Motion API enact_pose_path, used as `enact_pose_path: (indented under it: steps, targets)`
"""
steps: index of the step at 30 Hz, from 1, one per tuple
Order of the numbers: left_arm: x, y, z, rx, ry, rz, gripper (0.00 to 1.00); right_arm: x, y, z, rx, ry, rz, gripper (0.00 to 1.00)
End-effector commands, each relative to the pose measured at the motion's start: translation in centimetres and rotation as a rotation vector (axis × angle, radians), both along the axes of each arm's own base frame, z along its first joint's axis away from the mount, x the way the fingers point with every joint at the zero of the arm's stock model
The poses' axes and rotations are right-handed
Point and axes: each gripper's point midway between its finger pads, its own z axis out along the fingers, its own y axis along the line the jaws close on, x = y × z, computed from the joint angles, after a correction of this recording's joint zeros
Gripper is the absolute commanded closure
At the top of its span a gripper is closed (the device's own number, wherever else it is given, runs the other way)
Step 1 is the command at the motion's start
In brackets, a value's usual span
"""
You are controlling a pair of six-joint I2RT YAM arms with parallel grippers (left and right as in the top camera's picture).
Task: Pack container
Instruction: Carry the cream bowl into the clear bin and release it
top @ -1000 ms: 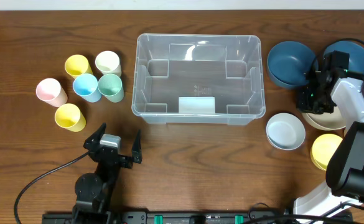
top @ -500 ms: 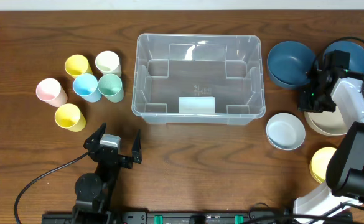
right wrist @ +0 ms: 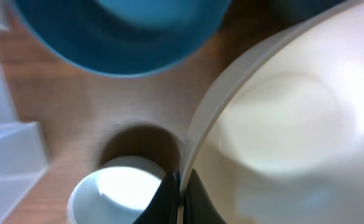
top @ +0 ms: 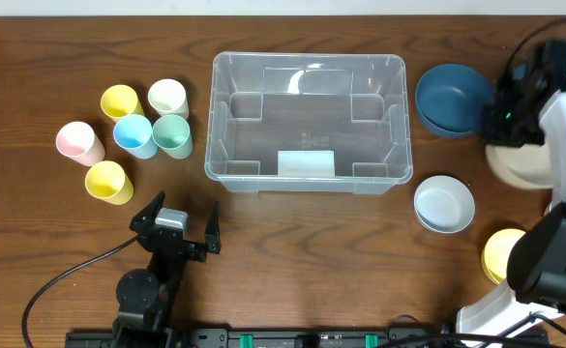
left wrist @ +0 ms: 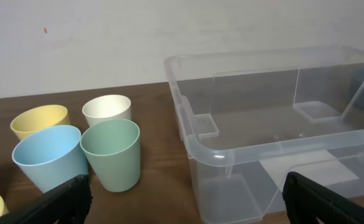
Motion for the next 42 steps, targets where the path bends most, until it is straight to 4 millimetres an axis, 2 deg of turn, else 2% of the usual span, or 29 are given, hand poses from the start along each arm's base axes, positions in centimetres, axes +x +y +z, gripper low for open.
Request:
enact_pose_path:
  steps: [1, 3, 7, 10, 13, 14, 17, 22, 26, 30, 37, 42]
  targets:
    - [-0.1, 0.0, -1.5, 0.016, 0.043, -0.003, 0.02, 0.9, -0.5, 4.7, -0.019, -0.079, -0.01, 0.99]
    - [-0.1, 0.0, -1.5, 0.015, 0.043, -0.003, 0.02, 0.9, 0.2, 7.0, 0.006, -0.105, 0.0, 0.99]
    - [-0.1, 0.0, -1.5, 0.015, 0.043, -0.003, 0.02, 1.7, 5.2, 11.9, 0.165, -0.229, 0.146, 0.99]
    - [-0.1, 0.0, -1.5, 0.015, 0.043, -0.003, 0.02, 2.0, 8.9, 14.0, 0.176, -0.28, 0.246, 0.99]
    - [-0.1, 0.0, -1.5, 0.015, 0.043, -0.003, 0.02, 2.1, 13.3, 14.7, 0.17, -0.293, 0.362, 0.99]
    - [-0.1, 0.0, -1.5, 0.015, 0.043, -0.003, 0.02, 2.0, 15.6, 14.7, 0.167, -0.297, 0.422, 0.99]
    - [-0.1, 0.0, -1.5, 0.015, 0.043, -0.003, 0.02, 1.9, 19.7, 14.7, 0.105, -0.309, 0.535, 0.99]
    - [-0.1, 0.0, -1.5, 0.016, 0.043, -0.003, 0.02, 1.9, 24.9, 14.7, -0.041, -0.355, 0.664, 0.99]
    - [-0.1, 0.0, -1.5, 0.015, 0.043, -0.003, 0.02, 2.3, 28.2, 13.6, -0.072, -0.363, 0.732, 0.99]
    - [-0.1, 0.0, -1.5, 0.015, 0.043, -0.003, 0.02, 3.3, 30.0, 10.7, -0.08, -0.316, 0.769, 0.99]
    - [-0.1, 0.0, -1.5, 0.015, 0.043, -0.003, 0.02, 5.4, 31.3, 3.6, -0.103, -0.179, 0.801, 0.99]
    - [-0.1, 0.0, -1.5, 0.016, 0.043, -0.003, 0.02, 6.1, 31.7, 0.2, -0.107, -0.118, 0.805, 0.99]
